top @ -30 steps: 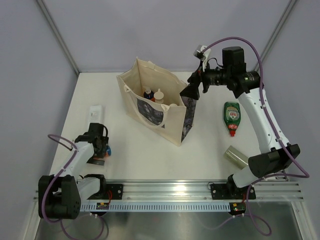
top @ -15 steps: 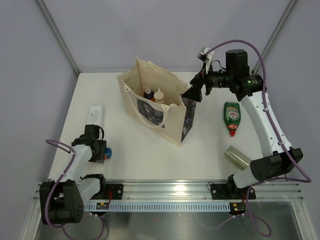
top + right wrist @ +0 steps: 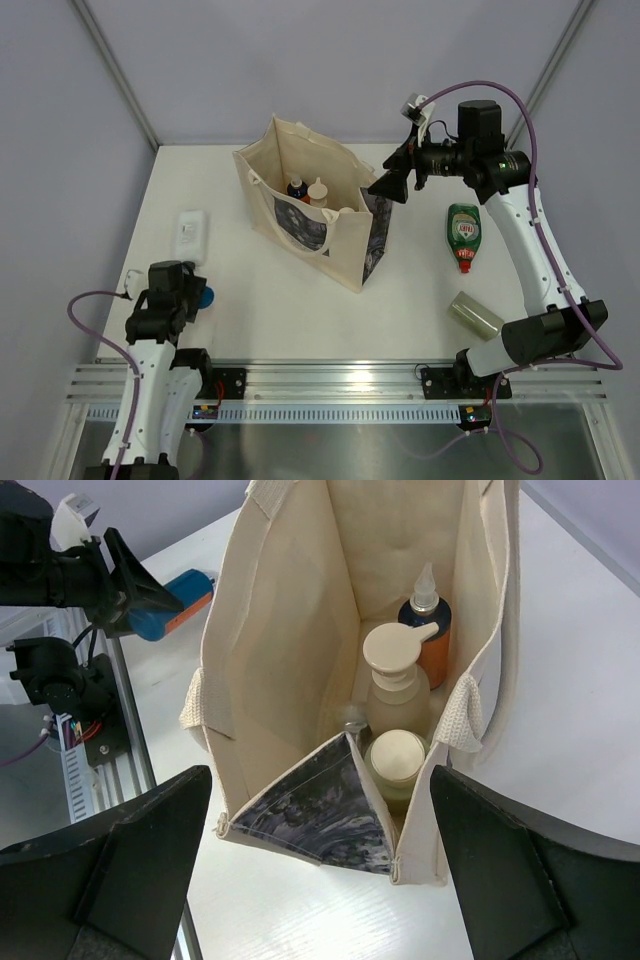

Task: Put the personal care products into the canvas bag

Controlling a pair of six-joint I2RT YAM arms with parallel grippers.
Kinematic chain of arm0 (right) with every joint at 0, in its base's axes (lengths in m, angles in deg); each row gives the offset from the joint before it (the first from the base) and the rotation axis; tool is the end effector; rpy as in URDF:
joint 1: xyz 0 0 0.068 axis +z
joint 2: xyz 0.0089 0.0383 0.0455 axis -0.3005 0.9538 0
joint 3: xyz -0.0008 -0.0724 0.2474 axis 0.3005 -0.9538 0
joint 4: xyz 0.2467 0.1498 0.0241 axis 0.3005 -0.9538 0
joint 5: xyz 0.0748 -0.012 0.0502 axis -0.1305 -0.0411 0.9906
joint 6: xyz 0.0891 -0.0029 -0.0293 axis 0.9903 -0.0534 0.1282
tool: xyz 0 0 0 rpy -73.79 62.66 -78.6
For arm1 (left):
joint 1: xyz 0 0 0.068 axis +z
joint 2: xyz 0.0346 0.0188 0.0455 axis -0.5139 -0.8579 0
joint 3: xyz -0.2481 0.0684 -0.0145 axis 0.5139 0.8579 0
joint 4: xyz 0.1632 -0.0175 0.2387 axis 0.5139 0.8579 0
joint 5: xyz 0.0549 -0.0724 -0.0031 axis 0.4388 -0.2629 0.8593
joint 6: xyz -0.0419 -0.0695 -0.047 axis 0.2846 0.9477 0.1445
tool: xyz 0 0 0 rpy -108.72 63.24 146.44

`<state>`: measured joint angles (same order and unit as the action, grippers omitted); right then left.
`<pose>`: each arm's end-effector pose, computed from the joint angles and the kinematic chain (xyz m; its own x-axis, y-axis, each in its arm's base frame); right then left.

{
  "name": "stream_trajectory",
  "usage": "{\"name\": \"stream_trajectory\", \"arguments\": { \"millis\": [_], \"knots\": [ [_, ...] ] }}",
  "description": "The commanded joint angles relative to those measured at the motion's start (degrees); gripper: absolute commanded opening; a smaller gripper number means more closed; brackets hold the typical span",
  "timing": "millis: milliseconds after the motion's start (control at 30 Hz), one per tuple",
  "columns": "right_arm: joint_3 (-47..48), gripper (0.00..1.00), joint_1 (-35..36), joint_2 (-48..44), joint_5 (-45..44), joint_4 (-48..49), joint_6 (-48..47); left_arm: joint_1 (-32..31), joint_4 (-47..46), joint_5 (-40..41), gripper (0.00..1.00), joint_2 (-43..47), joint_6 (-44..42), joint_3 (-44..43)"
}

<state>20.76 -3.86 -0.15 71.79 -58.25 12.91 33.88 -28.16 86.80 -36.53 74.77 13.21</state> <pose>0.3348 0.1490 0.4209 -0.2330 -0.2361 -0.9434 -0.9097 0.3958 0.1256 0.1848 0.0289 0.1662 -0.0842 -0.9236 -0.3739 -0.8086 0.2826 -0.5161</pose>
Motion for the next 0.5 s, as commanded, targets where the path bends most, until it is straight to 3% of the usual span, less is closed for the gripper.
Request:
{"name": "stream_trajectory", "arguments": {
  "millis": [0,300,467],
  "knots": [
    [-0.5,1.0,-0.7,-1.1,2.2,2.8,1.5,0.2,-5.9,-0.1,0.0,3.7,-6.0,-5.2],
    [-1.0,0.99,-1.1,-1.3,2.3,3.3,2.2,0.2,-5.1,-1.7,0.0,9.3,-11.1,-11.3],
    [-0.9,0.99,-1.4,-1.3,2.2,3.3,2.5,0.2,-18.5,-15.8,0.0,8.1,-16.6,-13.1]
  ]
}}
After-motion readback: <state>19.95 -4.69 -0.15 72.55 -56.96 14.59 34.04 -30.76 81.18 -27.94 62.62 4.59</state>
